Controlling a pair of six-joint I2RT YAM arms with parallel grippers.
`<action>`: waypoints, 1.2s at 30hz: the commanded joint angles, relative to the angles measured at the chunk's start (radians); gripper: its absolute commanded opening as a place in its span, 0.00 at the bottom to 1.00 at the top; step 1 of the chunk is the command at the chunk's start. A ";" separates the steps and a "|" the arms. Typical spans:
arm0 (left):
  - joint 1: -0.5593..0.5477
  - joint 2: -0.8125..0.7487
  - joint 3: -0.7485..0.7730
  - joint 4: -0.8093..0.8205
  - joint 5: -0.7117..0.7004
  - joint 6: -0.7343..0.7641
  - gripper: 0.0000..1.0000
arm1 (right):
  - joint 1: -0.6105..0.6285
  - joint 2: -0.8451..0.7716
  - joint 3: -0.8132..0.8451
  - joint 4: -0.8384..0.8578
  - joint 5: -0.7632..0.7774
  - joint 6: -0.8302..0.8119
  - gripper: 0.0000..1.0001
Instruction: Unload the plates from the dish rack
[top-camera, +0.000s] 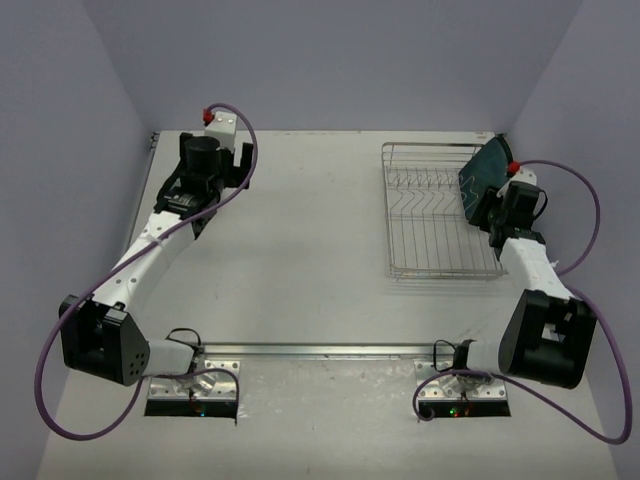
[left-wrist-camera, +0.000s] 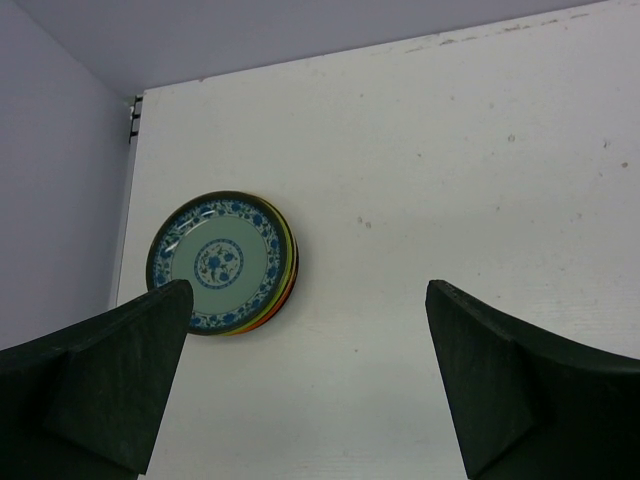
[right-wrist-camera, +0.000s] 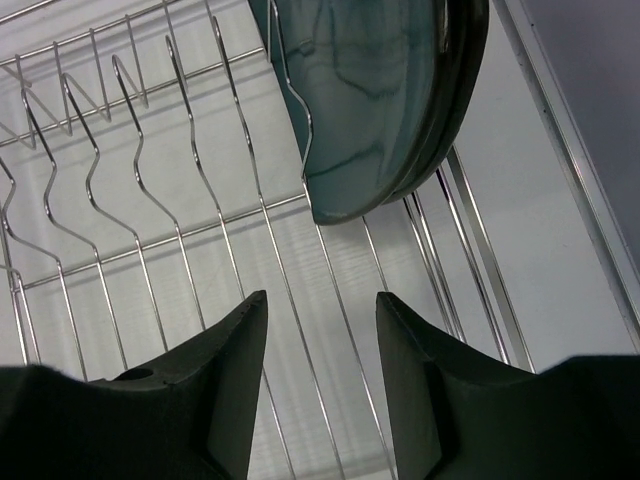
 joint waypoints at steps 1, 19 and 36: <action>-0.008 -0.011 0.019 0.055 -0.009 -0.011 1.00 | -0.013 -0.002 -0.051 0.225 -0.007 0.044 0.47; -0.008 0.065 0.121 0.013 0.001 -0.041 1.00 | -0.058 0.094 -0.107 0.463 -0.076 0.028 0.47; -0.008 0.074 0.110 0.013 -0.013 -0.038 1.00 | -0.069 0.208 -0.015 0.523 -0.078 0.031 0.47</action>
